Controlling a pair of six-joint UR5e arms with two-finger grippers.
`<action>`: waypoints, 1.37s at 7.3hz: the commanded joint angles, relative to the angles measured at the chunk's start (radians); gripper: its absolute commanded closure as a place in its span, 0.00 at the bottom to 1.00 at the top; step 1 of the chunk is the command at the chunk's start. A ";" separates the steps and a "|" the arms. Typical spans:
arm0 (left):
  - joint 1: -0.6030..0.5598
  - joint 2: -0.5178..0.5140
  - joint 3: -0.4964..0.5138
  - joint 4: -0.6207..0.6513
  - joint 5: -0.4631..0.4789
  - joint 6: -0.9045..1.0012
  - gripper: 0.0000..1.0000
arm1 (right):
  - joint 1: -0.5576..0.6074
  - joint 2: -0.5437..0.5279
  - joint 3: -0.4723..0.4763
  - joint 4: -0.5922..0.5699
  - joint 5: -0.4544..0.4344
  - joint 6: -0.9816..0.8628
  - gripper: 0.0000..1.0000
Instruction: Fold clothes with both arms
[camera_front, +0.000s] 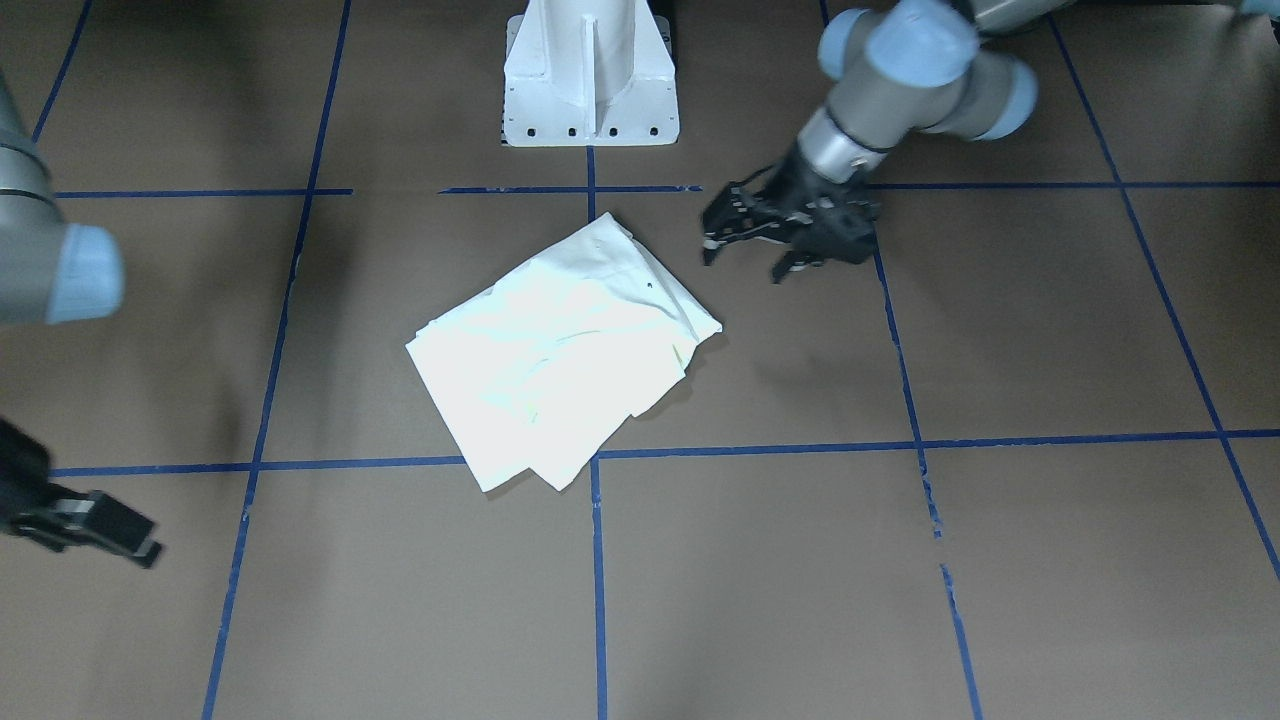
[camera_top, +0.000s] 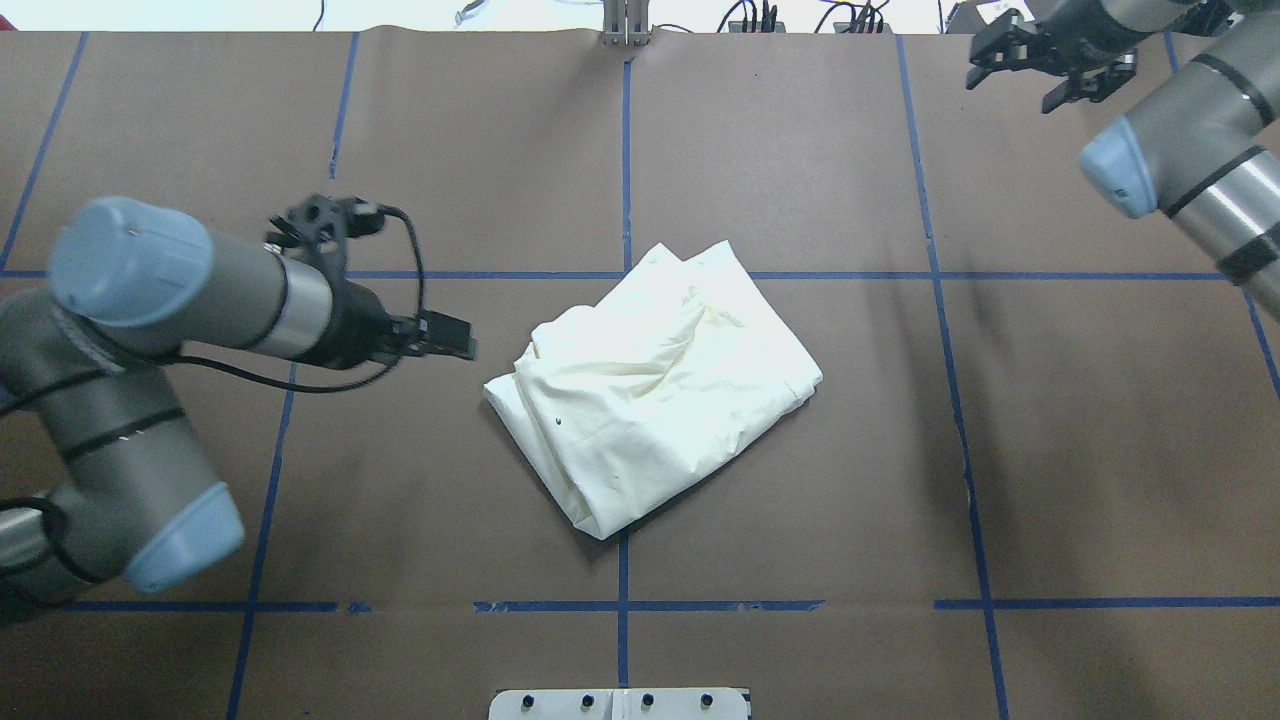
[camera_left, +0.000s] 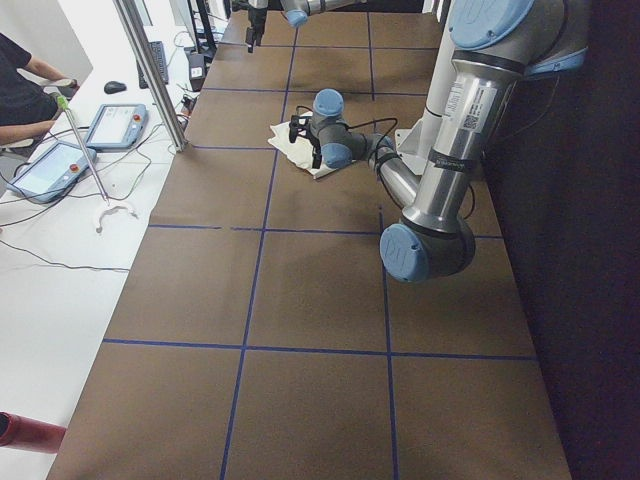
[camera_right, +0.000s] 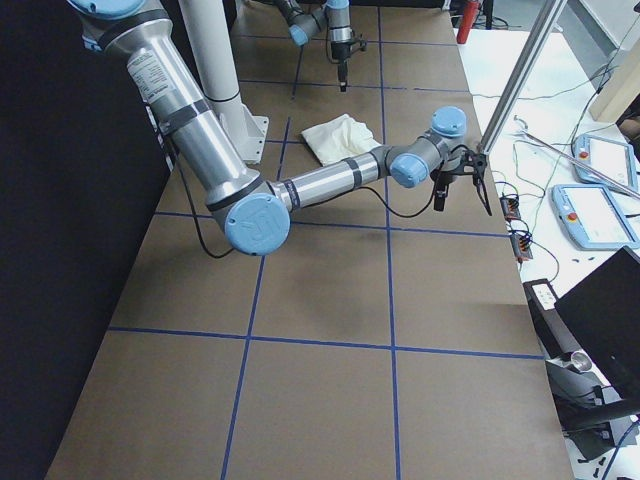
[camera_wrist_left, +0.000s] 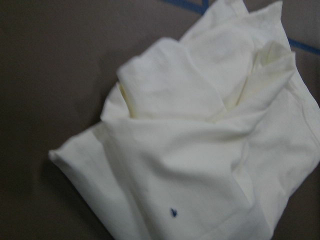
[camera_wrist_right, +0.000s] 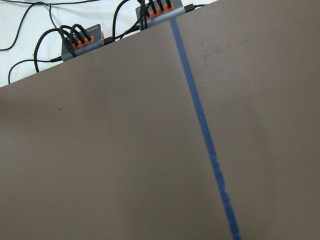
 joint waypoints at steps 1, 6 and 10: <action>-0.236 0.114 -0.120 0.221 0.000 0.391 0.00 | 0.149 -0.118 0.021 -0.083 0.088 -0.416 0.00; -0.834 0.183 0.174 0.414 -0.171 1.476 0.00 | 0.477 -0.277 0.032 -0.547 0.096 -1.212 0.00; -0.843 0.193 0.347 0.397 -0.239 1.459 0.00 | 0.418 -0.431 0.278 -0.495 0.104 -0.998 0.00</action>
